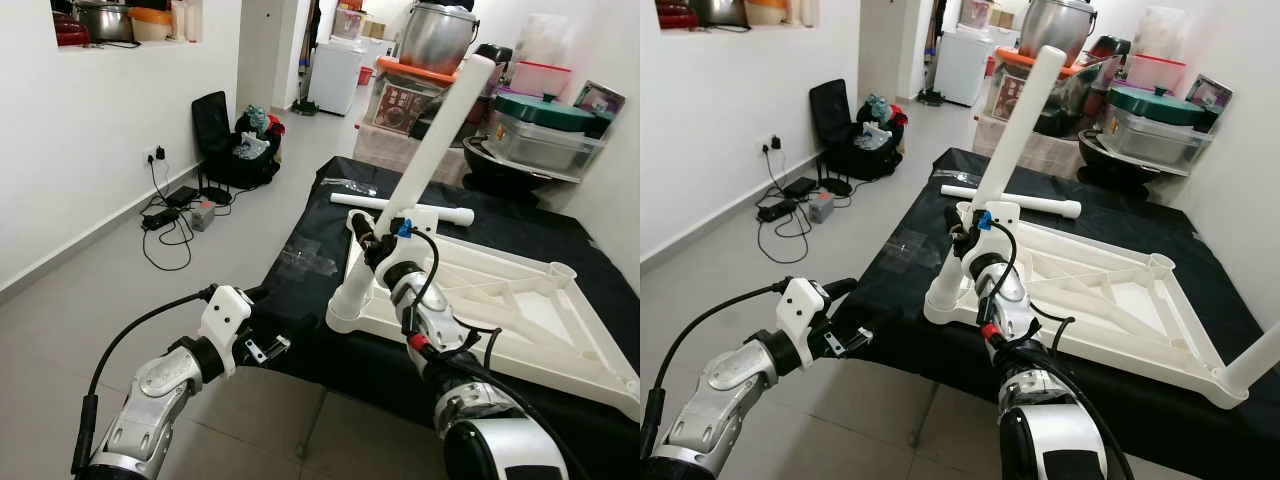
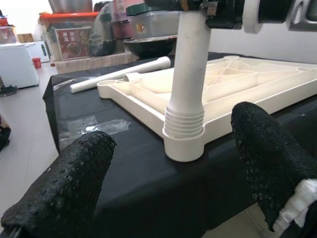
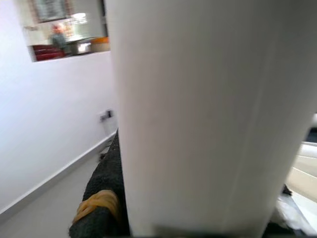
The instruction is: Building children table
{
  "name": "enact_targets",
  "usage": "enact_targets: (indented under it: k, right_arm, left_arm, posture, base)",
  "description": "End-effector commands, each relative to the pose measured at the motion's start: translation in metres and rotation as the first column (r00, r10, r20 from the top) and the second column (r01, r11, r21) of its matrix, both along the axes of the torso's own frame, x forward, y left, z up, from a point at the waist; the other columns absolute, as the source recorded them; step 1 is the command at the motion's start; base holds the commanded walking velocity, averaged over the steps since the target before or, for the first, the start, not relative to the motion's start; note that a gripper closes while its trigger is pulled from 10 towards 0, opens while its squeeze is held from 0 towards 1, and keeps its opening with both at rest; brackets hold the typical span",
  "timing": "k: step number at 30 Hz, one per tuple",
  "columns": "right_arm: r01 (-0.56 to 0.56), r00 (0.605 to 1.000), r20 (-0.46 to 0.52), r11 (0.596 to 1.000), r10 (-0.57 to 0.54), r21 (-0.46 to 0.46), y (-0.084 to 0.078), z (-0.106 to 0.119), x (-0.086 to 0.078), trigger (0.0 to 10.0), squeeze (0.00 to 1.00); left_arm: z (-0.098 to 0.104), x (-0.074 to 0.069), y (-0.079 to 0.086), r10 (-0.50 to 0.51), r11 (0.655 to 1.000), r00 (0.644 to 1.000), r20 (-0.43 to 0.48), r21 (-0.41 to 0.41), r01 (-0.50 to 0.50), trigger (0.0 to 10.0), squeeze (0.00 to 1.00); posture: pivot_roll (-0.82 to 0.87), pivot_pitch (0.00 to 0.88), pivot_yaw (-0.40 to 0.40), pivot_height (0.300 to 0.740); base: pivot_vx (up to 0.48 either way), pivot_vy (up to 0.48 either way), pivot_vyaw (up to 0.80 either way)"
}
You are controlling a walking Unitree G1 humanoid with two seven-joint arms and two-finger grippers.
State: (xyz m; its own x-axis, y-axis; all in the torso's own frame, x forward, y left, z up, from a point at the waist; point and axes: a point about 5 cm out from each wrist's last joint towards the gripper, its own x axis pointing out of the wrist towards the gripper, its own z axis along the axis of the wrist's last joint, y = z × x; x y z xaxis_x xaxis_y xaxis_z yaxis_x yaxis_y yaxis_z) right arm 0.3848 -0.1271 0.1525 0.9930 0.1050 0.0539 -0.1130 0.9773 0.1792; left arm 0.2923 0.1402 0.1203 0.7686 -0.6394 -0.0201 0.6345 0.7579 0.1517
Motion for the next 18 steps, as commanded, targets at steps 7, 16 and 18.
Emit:
enact_targets:
  k: [7,16,18]
  right_arm:
    - [0.247,0.916,-0.289,0.959,-0.279,-0.141,-0.019,-0.067,-0.025,10.0,0.00]
    - [0.436,0.803,-0.315,0.859,-0.507,-0.269,-0.031,-0.062,-0.026,10.0,0.00]
    - [0.436,0.803,-0.315,0.859,-0.507,-0.269,-0.031,-0.062,-0.026,10.0,0.00]
  left_arm:
    - [0.002,0.003,-0.006,-0.016,1.000,1.000,0.015,0.006,0.016,10.0,0.00]
    - [0.004,0.009,-0.011,-0.023,1.000,0.999,0.022,0.007,0.023,10.0,0.00]
    - [0.004,0.009,-0.011,-0.023,1.000,0.999,0.022,0.007,0.023,10.0,0.00]
  posture:
    - [0.11,0.000,-0.143,0.740]
    - [0.10,0.000,-0.128,0.740]
    - [0.10,0.000,-0.128,0.740]
  base:
    - [0.000,0.000,0.00]
    - [0.000,0.000,0.00]
    - [0.000,0.000,0.00]
